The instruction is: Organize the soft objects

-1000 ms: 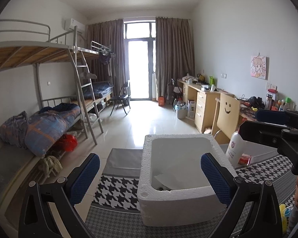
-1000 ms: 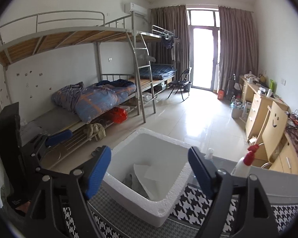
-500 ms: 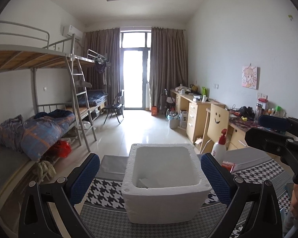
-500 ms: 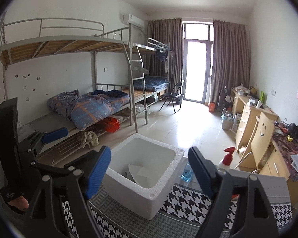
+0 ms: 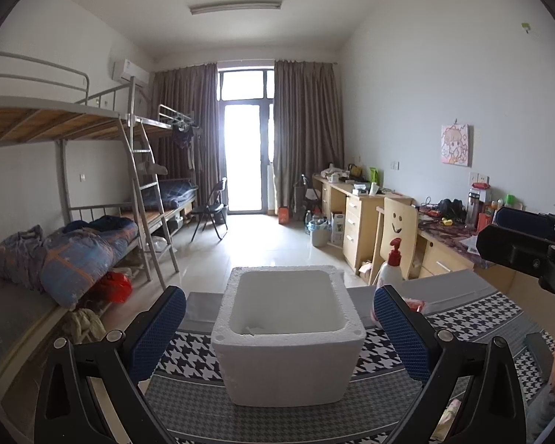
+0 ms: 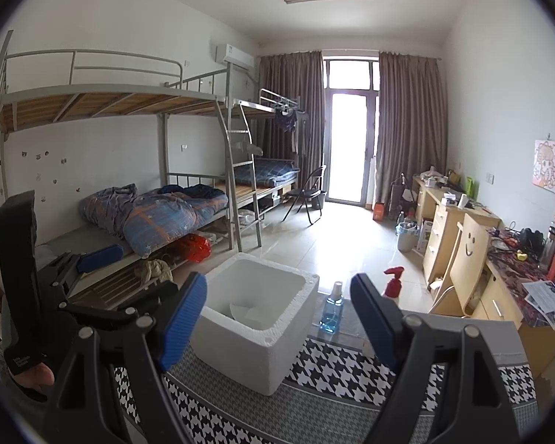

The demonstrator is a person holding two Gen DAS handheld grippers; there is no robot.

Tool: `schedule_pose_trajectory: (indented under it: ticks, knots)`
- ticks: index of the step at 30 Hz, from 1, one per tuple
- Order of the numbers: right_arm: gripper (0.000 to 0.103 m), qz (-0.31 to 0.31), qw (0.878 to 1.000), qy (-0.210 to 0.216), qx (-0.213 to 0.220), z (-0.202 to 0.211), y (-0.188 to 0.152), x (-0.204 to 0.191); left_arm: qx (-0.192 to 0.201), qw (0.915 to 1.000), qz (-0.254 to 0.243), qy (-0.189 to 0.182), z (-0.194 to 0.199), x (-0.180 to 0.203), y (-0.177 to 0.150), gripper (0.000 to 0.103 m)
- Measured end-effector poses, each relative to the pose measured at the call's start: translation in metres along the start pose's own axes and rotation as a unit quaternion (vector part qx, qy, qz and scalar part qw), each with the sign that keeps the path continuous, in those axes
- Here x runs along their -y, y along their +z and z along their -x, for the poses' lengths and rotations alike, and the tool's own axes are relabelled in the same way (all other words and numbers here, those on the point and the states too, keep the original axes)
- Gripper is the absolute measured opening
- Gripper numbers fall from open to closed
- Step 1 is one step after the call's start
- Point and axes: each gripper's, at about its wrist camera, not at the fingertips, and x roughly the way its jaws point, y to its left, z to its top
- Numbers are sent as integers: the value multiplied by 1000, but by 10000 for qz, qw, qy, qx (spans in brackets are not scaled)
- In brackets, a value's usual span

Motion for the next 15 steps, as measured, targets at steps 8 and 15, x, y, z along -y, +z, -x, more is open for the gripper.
schedule_pose_trajectory:
  ticks: [8, 15]
  knots:
    - [83, -40, 9999, -87, 116, 20, -10, 2, 149, 9996, -138, -170, 22, 16, -3, 102]
    - [84, -70, 9996, -175, 207, 36, -20, 4, 176, 9994, -175, -252, 37, 30, -17, 102]
